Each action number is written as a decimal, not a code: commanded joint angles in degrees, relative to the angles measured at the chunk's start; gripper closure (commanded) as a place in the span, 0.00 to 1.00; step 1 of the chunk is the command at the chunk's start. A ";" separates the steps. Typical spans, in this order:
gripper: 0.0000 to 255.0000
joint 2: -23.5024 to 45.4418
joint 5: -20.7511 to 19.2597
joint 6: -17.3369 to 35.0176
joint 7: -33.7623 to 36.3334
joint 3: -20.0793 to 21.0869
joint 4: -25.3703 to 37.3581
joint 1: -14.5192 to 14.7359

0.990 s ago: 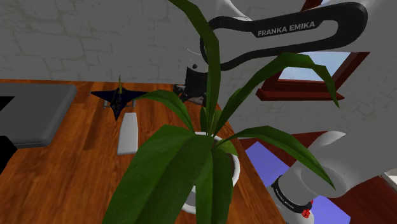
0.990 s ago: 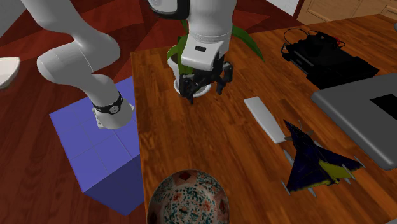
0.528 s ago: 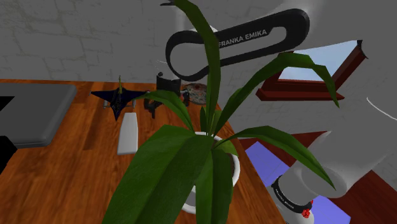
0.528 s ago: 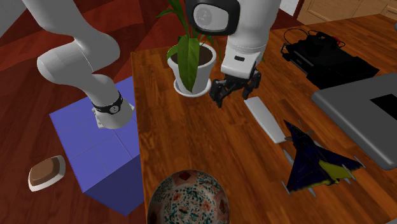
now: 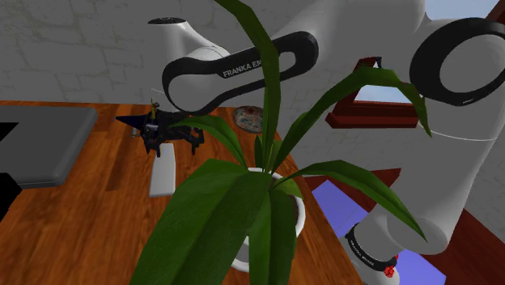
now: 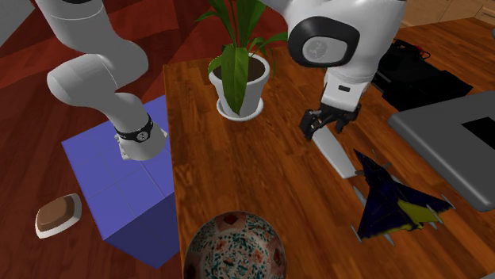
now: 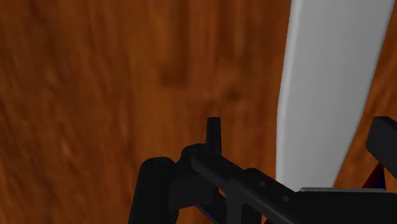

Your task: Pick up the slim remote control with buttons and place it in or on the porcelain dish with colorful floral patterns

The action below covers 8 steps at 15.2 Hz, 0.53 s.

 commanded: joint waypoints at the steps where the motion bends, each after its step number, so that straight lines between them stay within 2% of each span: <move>1: 0.00 4.80 -2.46 -0.65 2.79 -0.64 4.99 2.05; 3: 0.00 8.13 -3.87 -1.38 4.34 -1.28 8.83 3.67; 8: 0.00 9.71 -4.78 1.72 4.91 -1.82 7.16 3.94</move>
